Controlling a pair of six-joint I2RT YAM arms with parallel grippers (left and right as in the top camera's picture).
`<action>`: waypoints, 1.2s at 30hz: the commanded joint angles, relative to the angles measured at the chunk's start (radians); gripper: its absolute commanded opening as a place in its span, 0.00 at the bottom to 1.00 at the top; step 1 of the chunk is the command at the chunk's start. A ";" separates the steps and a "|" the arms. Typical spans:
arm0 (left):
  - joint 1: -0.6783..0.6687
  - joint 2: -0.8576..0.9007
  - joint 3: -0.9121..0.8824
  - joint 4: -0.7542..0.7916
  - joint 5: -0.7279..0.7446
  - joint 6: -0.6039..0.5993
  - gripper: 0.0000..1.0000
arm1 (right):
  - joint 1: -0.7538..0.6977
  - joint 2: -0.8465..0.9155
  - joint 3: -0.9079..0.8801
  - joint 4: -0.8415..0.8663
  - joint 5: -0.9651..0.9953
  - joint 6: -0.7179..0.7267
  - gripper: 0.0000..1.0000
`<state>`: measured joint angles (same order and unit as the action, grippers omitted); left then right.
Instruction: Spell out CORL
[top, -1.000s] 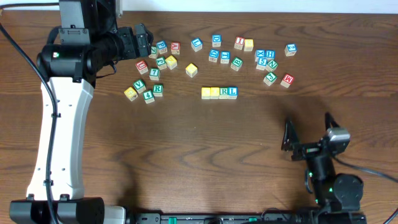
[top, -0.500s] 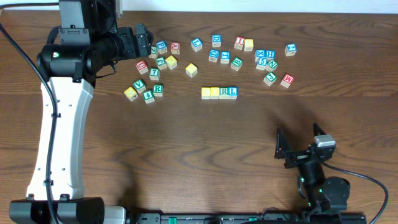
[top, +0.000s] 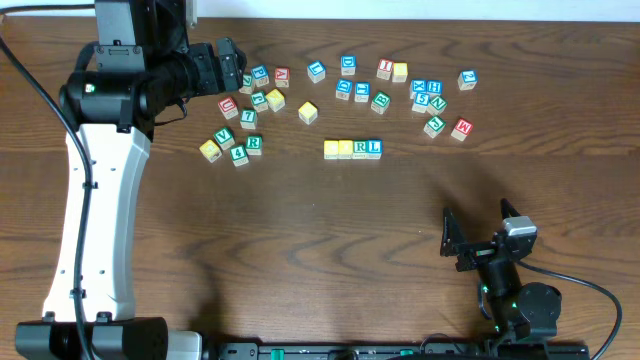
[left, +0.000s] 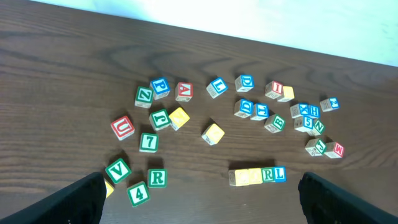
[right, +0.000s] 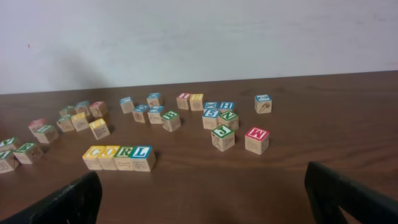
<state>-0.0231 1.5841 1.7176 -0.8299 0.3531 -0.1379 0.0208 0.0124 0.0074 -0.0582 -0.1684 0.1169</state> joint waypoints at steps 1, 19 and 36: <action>0.000 0.005 0.005 0.000 0.000 -0.008 0.98 | -0.009 -0.006 -0.002 -0.002 -0.014 -0.010 0.99; -0.003 -0.026 -0.020 0.022 -0.015 0.095 0.98 | -0.009 -0.006 -0.002 -0.002 -0.014 -0.010 0.99; -0.002 -0.629 -0.882 0.642 -0.167 0.239 0.98 | -0.009 -0.006 -0.002 -0.002 -0.014 -0.010 0.99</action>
<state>-0.0296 1.0691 0.9951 -0.2481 0.2527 0.0807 0.0208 0.0120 0.0071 -0.0566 -0.1692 0.1169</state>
